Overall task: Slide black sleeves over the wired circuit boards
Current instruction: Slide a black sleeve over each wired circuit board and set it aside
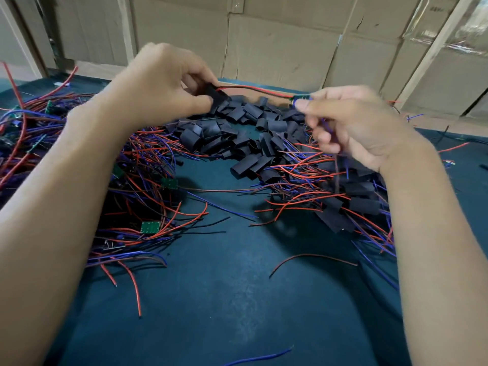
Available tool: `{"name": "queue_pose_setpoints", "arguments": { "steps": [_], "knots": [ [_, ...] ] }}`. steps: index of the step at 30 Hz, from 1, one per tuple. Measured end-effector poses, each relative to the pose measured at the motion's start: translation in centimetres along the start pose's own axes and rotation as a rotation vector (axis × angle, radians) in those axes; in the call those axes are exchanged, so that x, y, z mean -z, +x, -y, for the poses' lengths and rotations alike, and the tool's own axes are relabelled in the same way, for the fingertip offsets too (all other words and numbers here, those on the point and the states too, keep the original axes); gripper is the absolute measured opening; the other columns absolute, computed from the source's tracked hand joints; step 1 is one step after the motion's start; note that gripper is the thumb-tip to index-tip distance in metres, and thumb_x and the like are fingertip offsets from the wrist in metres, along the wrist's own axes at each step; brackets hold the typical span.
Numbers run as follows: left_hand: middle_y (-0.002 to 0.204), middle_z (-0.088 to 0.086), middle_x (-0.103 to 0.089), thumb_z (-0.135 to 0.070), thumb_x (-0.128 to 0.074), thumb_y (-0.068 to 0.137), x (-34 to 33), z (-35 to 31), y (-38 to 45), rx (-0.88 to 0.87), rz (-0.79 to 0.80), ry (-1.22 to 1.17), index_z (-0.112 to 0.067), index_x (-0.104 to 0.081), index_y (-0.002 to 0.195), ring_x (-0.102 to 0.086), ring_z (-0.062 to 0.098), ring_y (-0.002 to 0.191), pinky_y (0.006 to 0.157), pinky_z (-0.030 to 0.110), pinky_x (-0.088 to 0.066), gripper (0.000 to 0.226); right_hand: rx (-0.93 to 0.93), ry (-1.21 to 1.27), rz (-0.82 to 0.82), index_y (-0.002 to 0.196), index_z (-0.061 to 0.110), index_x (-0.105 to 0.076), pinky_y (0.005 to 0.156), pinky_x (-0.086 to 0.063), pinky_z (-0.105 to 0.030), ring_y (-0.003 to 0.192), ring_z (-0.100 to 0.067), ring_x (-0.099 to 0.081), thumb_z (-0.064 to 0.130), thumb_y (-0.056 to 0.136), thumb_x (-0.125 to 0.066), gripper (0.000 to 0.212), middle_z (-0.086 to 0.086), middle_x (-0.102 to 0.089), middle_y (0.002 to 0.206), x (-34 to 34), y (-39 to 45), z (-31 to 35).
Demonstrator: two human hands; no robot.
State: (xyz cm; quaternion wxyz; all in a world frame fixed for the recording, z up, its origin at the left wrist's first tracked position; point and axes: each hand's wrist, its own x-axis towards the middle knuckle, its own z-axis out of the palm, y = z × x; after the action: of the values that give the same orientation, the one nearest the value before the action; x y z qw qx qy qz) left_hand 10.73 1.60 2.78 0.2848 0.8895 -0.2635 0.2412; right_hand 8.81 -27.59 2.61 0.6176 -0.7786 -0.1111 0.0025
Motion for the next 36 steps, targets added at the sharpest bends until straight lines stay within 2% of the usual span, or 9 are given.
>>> {"name": "queue_pose_setpoints", "arguments": {
  "steps": [3,5,8,12,17,22,27,30,36],
  "knots": [
    [0.094,-0.002,-0.065,-0.012,-0.074,0.081,-0.5,-0.9,0.1,-0.046,0.072,0.025,-0.019,-0.075,0.109,-0.055,-0.020,0.072,0.071,-0.005,-0.035,0.029,0.050,0.016,-0.019,0.093,0.006,-0.069,0.038,-0.021,-0.019,0.049,-0.010,-0.041,0.022,0.078,-0.078,0.024,-0.002,-0.060,0.069,-0.1,0.0,0.5],
    [0.100,-0.002,-0.064,-0.013,-0.073,0.081,-0.9,-1.7,0.2,-0.064,0.102,0.021,-0.019,-0.073,0.114,-0.057,-0.013,0.077,0.075,-0.003,-0.038,0.033,0.061,0.004,-0.011,0.095,0.004,-0.073,0.039,-0.021,-0.021,0.053,-0.011,-0.042,0.020,0.077,-0.079,0.025,-0.003,-0.062,0.072,-0.6,0.0,0.8],
    [0.104,0.003,-0.063,-0.012,-0.073,0.082,-1.9,-3.2,0.2,-0.109,0.127,-0.031,-0.019,-0.071,0.118,-0.058,0.004,0.085,0.085,0.019,-0.051,0.037,0.058,0.011,0.021,0.099,0.004,-0.077,0.043,-0.023,-0.023,0.058,-0.011,-0.047,0.011,0.082,-0.077,0.019,-0.002,-0.063,0.071,-1.4,-0.1,0.9],
    [0.105,0.007,-0.062,-0.010,-0.073,0.083,-3.1,-4.5,0.0,-0.118,0.135,-0.098,-0.018,-0.069,0.121,-0.062,0.015,0.095,0.090,0.033,-0.052,0.039,0.084,-0.011,-0.064,0.099,0.004,-0.077,0.040,-0.024,-0.022,0.057,-0.011,-0.051,-0.003,0.084,-0.073,0.017,-0.004,-0.067,0.069,-1.7,0.0,1.0],
    [0.105,0.009,-0.063,-0.008,-0.072,0.083,-3.2,-4.6,0.2,-0.091,0.150,-0.165,-0.015,-0.071,0.117,-0.065,0.018,0.095,0.089,0.035,-0.054,0.035,0.124,0.010,-0.044,0.096,0.007,-0.080,0.039,-0.022,-0.023,0.057,-0.014,-0.050,0.006,0.084,-0.074,0.014,-0.012,-0.063,0.077,-1.1,-0.2,1.2],
    [0.109,0.008,-0.065,-0.019,-0.071,0.082,-3.2,-4.6,0.3,-0.056,0.137,-0.248,-0.010,-0.070,0.121,-0.066,0.022,0.100,0.093,0.041,-0.055,0.039,0.162,-0.022,-0.043,0.092,0.015,-0.081,0.038,-0.022,-0.020,0.056,-0.013,-0.046,0.023,0.085,-0.074,0.013,-0.004,-0.071,0.082,-1.2,-0.2,1.2],
    [0.110,0.004,-0.066,-0.023,-0.068,0.076,-3.3,-4.6,0.3,-0.022,0.166,-0.289,-0.015,-0.072,0.115,-0.068,0.016,0.098,0.093,0.039,-0.056,0.040,0.194,-0.078,-0.003,0.093,0.017,-0.082,0.040,-0.020,-0.020,0.055,-0.011,-0.039,0.027,0.080,-0.080,0.016,0.001,-0.068,0.076,-0.9,-0.5,1.4],
    [0.109,0.004,-0.066,-0.019,-0.069,0.077,-3.3,-4.6,0.2,-0.025,0.172,-0.298,-0.015,-0.072,0.115,-0.068,0.016,0.099,0.092,0.040,-0.057,0.039,0.210,-0.154,-0.019,0.095,0.020,-0.082,0.041,-0.025,-0.016,0.054,-0.010,-0.039,0.029,0.076,-0.083,0.022,0.008,-0.062,0.065,-1.0,-0.5,1.4],
    [0.111,0.006,-0.068,-0.003,-0.072,0.083,-3.1,-4.6,0.0,-0.031,0.181,-0.366,-0.010,-0.071,0.118,-0.071,0.019,0.096,0.093,0.042,-0.057,0.036,0.231,-0.208,-0.030,0.094,0.024,-0.083,0.043,-0.028,-0.015,0.055,-0.010,-0.041,0.027,0.078,-0.081,0.016,0.011,-0.061,0.061,-0.8,-0.8,1.6]
  ]
}}
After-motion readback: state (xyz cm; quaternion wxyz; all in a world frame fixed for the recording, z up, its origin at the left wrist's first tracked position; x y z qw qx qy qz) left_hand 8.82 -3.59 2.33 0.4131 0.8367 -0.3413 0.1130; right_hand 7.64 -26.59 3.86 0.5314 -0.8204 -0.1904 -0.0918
